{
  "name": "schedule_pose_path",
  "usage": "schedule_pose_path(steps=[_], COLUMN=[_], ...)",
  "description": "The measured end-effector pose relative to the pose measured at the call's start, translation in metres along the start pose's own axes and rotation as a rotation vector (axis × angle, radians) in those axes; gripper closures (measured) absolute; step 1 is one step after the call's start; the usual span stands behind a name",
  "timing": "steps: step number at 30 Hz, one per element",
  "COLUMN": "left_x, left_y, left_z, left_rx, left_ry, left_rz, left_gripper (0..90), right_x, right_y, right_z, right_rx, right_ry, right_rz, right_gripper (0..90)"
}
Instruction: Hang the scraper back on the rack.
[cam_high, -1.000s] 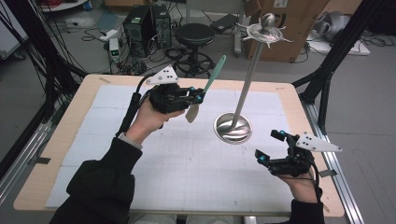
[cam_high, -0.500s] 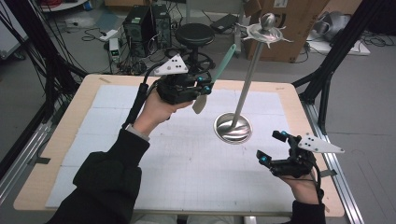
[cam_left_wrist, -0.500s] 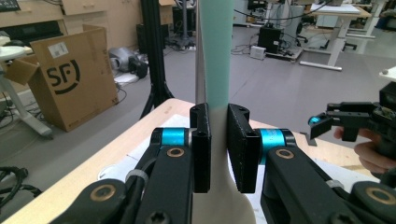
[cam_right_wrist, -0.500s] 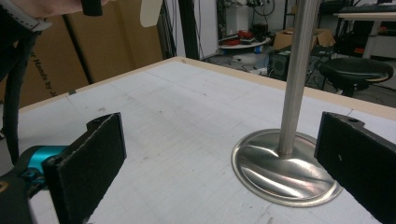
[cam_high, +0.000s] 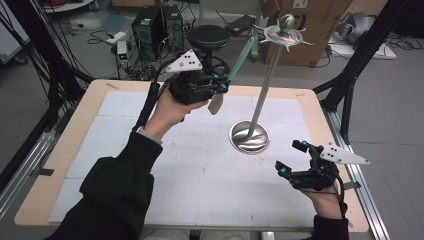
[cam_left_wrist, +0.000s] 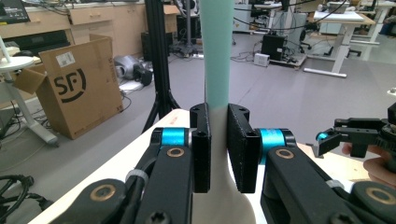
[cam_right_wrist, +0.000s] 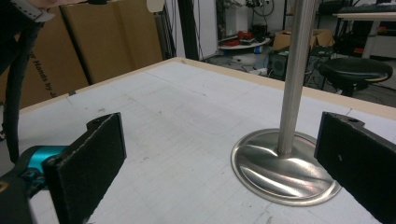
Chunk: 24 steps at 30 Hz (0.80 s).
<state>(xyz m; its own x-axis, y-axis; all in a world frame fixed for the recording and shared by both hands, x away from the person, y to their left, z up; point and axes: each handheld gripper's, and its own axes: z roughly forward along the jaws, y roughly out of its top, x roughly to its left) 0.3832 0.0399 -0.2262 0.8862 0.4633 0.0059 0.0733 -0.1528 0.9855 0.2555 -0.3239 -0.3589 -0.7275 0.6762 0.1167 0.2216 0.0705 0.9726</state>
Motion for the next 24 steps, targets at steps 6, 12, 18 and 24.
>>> schedule_pose_path(steps=[6,12,18,24], left_x=[-0.003,-0.005,-0.005,-0.005], left_y=[0.002,0.004,0.002,0.000], left_z=[0.003,0.008,0.012,0.017], left_rx=[-0.001,0.001,0.009,0.013], left_ry=[-0.006,-0.002,-0.003,-0.005], left_rz=[0.007,0.013,0.012,0.010], left_gripper=[80.3,80.2,80.2,80.2], right_x=[0.000,0.000,0.000,0.000], right_y=[0.000,0.000,0.000,0.000], right_z=[0.000,-0.001,-0.003,-0.004], right_rx=[-0.001,-0.006,-0.006,-0.008], right_ry=[0.001,0.000,-0.001,-0.005], right_rz=[0.001,0.003,0.002,0.003], right_gripper=[1.1,1.1,1.1,1.1])
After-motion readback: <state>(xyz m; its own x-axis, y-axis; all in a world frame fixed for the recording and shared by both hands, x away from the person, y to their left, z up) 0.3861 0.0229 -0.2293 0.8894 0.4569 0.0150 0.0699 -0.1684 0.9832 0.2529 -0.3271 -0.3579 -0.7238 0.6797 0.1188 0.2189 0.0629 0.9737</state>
